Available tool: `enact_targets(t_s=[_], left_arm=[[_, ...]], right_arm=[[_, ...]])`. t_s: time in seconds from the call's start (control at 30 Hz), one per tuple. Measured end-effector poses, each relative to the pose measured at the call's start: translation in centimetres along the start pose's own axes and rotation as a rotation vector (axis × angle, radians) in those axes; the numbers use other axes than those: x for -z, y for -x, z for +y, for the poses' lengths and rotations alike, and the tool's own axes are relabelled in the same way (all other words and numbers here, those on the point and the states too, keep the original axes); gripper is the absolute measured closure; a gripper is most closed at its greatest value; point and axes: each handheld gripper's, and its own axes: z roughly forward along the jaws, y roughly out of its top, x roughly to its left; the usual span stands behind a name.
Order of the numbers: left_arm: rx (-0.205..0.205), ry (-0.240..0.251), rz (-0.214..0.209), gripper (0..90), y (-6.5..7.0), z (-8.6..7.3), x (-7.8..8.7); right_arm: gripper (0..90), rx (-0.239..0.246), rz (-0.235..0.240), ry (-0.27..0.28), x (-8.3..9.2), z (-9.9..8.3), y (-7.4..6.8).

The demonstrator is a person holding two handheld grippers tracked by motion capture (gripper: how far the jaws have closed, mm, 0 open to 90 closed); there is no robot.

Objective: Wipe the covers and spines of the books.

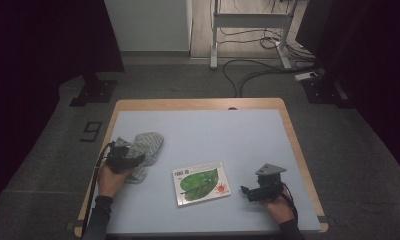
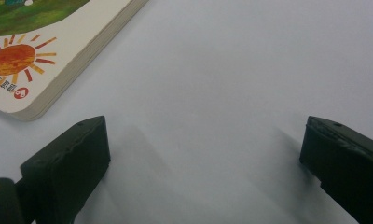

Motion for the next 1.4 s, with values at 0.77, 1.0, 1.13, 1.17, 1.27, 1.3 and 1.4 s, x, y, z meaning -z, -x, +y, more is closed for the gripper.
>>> enact_targets(t_s=[0.77,1.0,1.13,1.17,1.27,1.3,1.4], left_arm=[[-0.198,0.08,-0.138,0.0,5.4,0.3,4.8],[-0.255,0.075,-0.207,0.0,7.9,0.0,3.7],[-0.282,0.06,-0.236,0.0,9.1,-0.5,2.5],[-0.288,0.058,-0.242,0.0,9.3,-0.6,2.3],[-0.302,0.054,-0.257,0.0,9.9,-1.1,1.7],[-0.31,0.051,-0.26,0.0,10.1,-1.2,1.5],[-0.338,0.029,-0.268,0.0,10.6,-1.6,1.0]], right_arm=[[1.1,0.001,-0.003,0.002,0.0,0.0,0.0],[1.2,0.002,-0.003,0.003,0.0,0.0,0.0],[1.3,0.002,-0.003,0.003,0.0,0.0,0.0],[1.4,0.002,-0.003,0.003,0.0,0.0,0.0],[1.4,0.002,-0.002,0.002,0.0,0.0,0.0],[1.4,0.002,-0.002,0.002,0.0,0.0,0.0],[1.4,0.002,0.0,0.001,0.0,0.0,0.0]])
